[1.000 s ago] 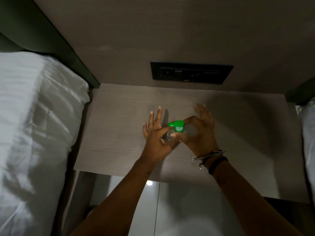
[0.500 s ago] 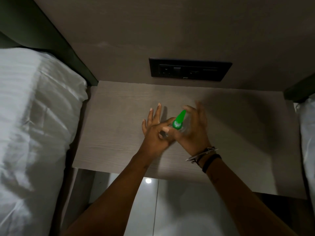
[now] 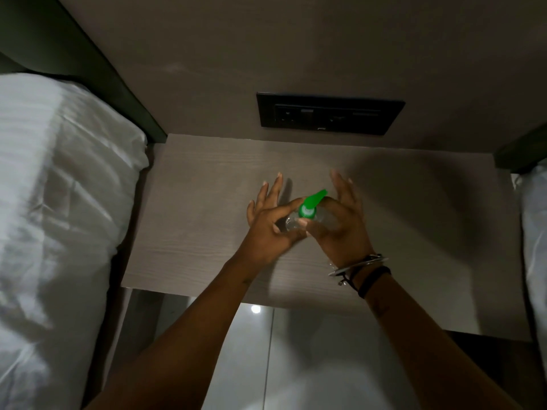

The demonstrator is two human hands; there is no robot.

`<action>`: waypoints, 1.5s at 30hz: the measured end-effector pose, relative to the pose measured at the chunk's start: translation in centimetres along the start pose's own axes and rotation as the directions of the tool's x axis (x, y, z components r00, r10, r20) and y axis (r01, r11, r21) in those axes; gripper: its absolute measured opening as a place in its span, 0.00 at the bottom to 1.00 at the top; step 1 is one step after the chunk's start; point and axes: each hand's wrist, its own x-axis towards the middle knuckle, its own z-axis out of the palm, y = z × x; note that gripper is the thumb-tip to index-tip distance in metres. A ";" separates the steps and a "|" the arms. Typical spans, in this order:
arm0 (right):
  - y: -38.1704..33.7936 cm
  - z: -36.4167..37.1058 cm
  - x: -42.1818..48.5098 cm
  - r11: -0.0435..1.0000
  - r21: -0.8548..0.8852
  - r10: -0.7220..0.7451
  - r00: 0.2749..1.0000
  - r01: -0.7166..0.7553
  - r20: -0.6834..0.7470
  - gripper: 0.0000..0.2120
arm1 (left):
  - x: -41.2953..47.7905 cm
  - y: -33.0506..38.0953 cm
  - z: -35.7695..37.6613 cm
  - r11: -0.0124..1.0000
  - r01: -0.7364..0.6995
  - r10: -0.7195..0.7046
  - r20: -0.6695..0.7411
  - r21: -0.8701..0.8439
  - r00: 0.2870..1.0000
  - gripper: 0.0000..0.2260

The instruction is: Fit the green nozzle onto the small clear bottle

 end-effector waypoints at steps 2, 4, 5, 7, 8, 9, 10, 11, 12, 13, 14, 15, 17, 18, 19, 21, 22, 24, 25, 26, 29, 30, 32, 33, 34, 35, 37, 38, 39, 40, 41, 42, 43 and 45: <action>-0.2 -0.2 0.1 0.999 -0.028 -0.035 0.999 0.034 -0.040 0.11 | 0.1 0.0 -0.1 1.000 -0.001 0.001 0.019 0.015 1.000 0.25; -0.9 0.1 0.0 1.000 -0.005 -0.012 0.990 0.012 -0.138 0.12 | 0.3 -0.1 -0.2 0.999 -0.009 0.008 0.024 0.031 1.000 0.23; -1.2 0.4 -0.1 1.000 -0.014 0.003 0.984 -0.006 -0.181 0.13 | 0.3 -0.2 -0.2 1.000 -0.013 0.012 0.022 0.027 1.000 0.23; -1.6 1.1 -0.5 0.996 -0.073 0.036 0.971 -0.055 -0.237 0.12 | 0.3 -0.3 -0.1 1.000 -0.015 0.015 0.006 -0.001 1.000 0.22; -1.8 1.4 -0.6 0.992 -0.088 0.061 0.965 -0.086 -0.254 0.12 | 0.2 -0.3 0.0 1.000 -0.014 0.014 -0.002 -0.013 1.000 0.22; -2.0 1.6 -0.6 0.989 -0.088 0.089 0.962 -0.115 -0.259 0.12 | 0.2 -0.3 0.0 1.000 -0.013 0.013 -0.007 -0.019 1.000 0.21; -2.1 1.8 -0.7 0.987 -0.084 0.109 0.961 -0.134 -0.256 0.14 | 0.2 -0.3 0.0 1.000 -0.009 0.009 -0.009 -0.021 1.000 0.20; -2.2 1.8 -0.7 0.986 -0.085 0.116 0.962 -0.141 -0.248 0.15 | 0.3 -0.3 0.0 1.000 -0.005 0.005 -0.011 -0.020 1.000 0.20; -2.2 1.8 -0.7 0.986 -0.089 0.114 0.963 -0.139 -0.242 0.16 | 0.3 -0.3 -0.1 1.000 -0.002 0.001 -0.010 -0.017 1.000 0.20; -2.2 1.8 -0.6 0.987 -0.092 0.106 0.964 -0.131 -0.242 0.16 | 0.3 -0.3 -0.1 1.000 0.000 0.000 -0.005 -0.015 1.000 0.21; -2.1 1.7 -0.7 0.988 -0.091 0.097 0.964 -0.122 -0.246 0.16 | 0.3 -0.2 -0.2 1.000 0.002 -0.002 0.005 -0.016 1.000 0.21; -2.0 1.7 -0.7 0.990 -0.088 0.087 0.964 -0.113 -0.250 0.15 | 0.3 -0.1 -0.2 1.000 0.003 -0.003 0.013 -0.018 1.000 0.22; -2.1 1.8 -0.7 0.990 -0.088 0.082 0.964 -0.107 -0.255 0.14 | 0.3 0.1 -0.2 1.000 0.008 -0.008 0.015 -0.017 1.000 0.21; -2.2 1.8 -0.7 0.989 -0.095 0.087 0.963 -0.114 -0.256 0.14 | 0.4 0.2 -0.3 1.000 0.010 -0.010 0.011 -0.017 1.000 0.21; -2.3 1.8 -0.7 0.986 -0.109 0.094 0.962 -0.125 -0.258 0.14 | 0.4 0.3 -0.3 1.000 0.011 -0.010 0.007 -0.021 1.000 0.20; -2.6 1.6 -0.7 0.977 -0.155 0.102 0.963 -0.143 -0.249 0.13 | 0.4 0.4 -0.3 0.999 0.002 -0.002 -0.001 -0.041 1.000 0.22; -2.6 1.3 -0.8 0.971 -0.188 0.099 0.966 -0.146 -0.238 0.13 | 0.4 0.4 -0.3 0.999 -0.007 0.007 -0.002 -0.051 1.000 0.22; -2.6 0.5 -1.0 0.953 -0.270 0.082 0.974 -0.140 -0.212 0.15 | 0.6 0.2 -0.4 0.998 0.004 -0.002 0.020 -0.058 1.000 0.23; -2.6 -0.1 -1.1 0.943 -0.306 0.068 0.976 -0.131 -0.206 0.18 | 0.7 0.2 -0.6 0.998 0.021 -0.018 0.049 -0.065 0.999 0.23; -2.8 -0.7 -1.3 0.938 -0.328 0.048 0.977 -0.116 -0.208 0.19 | 0.9 0.2 -0.9 0.997 0.033 -0.027 0.086 -0.075 0.996 0.23; -3.5 -2.4 -1.5 0.929 -0.369 -0.056 0.975 -0.029 -0.217 0.16 | 1.4 0.0 -1.6 0.996 0.046 -0.029 0.196 -0.079 0.980 0.26; -3.7 -2.6 -1.5 0.916 -0.401 -0.087 0.975 -0.003 -0.206 0.14 | 1.6 0.1 -1.9 0.994 0.064 -0.042 0.234 -0.084 0.971 0.28; -4.3 -2.6 -1.4 0.888 -0.459 -0.109 0.980 0.021 -0.165 0.13 | 2.1 0.2 -2.4 0.991 0.098 -0.067 0.306 -0.088 0.950 0.31; -4.6 -2.3 -1.3 0.877 -0.480 -0.100 0.984 0.017 -0.149 0.13 | 2.5 0.3 -2.7 0.992 0.108 -0.079 0.339 -0.066 0.937 0.30; -5.0 -2.0 -1.2 0.868 -0.496 -0.084 0.987 0.005 -0.137 0.14 | 2.9 0.3 -2.9 0.993 0.117 -0.097 0.366 -0.033 0.925 0.29; -5.4 -1.7 -1.2 0.860 -0.510 -0.057 0.991 -0.015 -0.124 0.14 | 3.4 0.4 -3.1 0.993 0.118 -0.109 0.388 0.000 0.915 0.29; -5.9 -1.0 -1.1 0.846 -0.527 0.023 0.994 -0.076 -0.106 0.17 | 3.9 0.5 -3.3 0.993 0.115 -0.117 0.419 0.031 0.900 0.28; -6.0 -0.7 -1.1 0.839 -0.534 0.058 0.993 -0.103 -0.102 0.18 | 4.0 0.5 -3.4 0.993 0.113 -0.117 0.423 0.034 0.898 0.28; -6.1 -0.5 -1.2 0.832 -0.541 0.084 0.991 -0.127 -0.104 0.18 | 4.1 0.3 -3.4 0.993 0.110 -0.112 0.429 0.030 0.896 0.28; -6.1 -0.5 -1.2 0.826 -0.544 0.097 0.989 -0.145 -0.115 0.19 | 4.1 0.7 -3.6 0.994 0.111 -0.109 0.432 0.022 0.895 0.28; -6.1 -0.6 -1.2 0.819 -0.552 0.100 0.987 -0.155 -0.129 0.20 | 4.2 0.7 -3.6 0.994 0.107 -0.107 0.439 0.024 0.892 0.28; -6.2 -0.6 -1.3 0.811 -0.561 0.110 0.985 -0.166 -0.133 0.22 | 4.1 0.8 -3.6 0.991 0.109 -0.129 0.441 0.072 0.888 0.29; -6.0 -0.7 -1.6 0.801 -0.571 0.119 0.983 -0.178 -0.139 0.26 | 4.1 0.4 -3.5 0.988 0.092 -0.141 0.464 0.127 0.875 0.31; -6.2 -1.0 -2.5 0.779 -0.595 0.132 0.979 -0.198 -0.154 0.34 | 3.2 -0.2 -3.4 0.955 0.000 -0.149 0.482 0.295 0.864 0.35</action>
